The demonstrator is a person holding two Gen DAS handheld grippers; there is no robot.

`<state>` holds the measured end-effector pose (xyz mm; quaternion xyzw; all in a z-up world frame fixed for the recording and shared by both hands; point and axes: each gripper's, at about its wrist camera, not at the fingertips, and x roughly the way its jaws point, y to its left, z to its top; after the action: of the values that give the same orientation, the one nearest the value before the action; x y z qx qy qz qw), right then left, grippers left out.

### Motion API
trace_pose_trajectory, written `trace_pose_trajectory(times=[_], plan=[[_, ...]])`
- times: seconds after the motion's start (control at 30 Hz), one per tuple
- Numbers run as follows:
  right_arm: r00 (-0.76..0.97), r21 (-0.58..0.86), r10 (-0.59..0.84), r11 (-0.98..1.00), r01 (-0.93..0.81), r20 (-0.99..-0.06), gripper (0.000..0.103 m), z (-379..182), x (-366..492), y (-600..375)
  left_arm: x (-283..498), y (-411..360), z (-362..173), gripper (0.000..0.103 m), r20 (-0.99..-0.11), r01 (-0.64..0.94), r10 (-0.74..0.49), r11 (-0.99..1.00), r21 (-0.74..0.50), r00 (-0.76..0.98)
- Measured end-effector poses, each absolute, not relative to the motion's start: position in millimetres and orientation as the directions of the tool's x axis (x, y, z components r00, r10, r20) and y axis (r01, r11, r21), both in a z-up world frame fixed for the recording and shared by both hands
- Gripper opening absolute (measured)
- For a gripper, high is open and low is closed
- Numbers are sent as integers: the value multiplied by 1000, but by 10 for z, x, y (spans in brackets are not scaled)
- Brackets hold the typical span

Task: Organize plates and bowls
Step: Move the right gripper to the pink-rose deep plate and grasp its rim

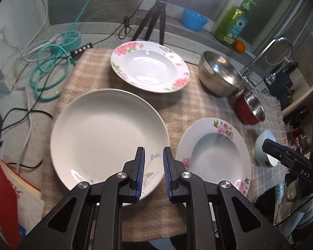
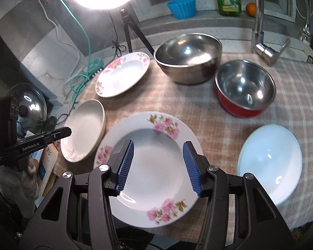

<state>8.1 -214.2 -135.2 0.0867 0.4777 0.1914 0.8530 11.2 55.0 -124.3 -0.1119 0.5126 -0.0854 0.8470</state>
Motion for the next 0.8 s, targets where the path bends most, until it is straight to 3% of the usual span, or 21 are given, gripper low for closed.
trace_pose_trajectory(times=[0.23, 0.33, 0.67, 0.8], plan=[[438, 265, 358, 929, -259, -825, 63, -1277, 344, -1818, 393, 788, -1082, 17, -827, 14, -255, 958, -287, 501], [434, 231, 319, 942, -245, -843, 64, -1253, 488, -1703, 589, 854, -1031, 27, -820, 17, -249, 960, -281, 516], [409, 347, 405, 914, -211, -818, 64, -1303, 1035, -1491, 1395, 1050, -1150, 27, -831, 23, -257, 959, -283, 492], [395, 372, 413, 911, -179, -821, 56, -1424, 1219, -1443, 1665, 1167, -1304, 27, -845, -3, -269, 952, -305, 462]])
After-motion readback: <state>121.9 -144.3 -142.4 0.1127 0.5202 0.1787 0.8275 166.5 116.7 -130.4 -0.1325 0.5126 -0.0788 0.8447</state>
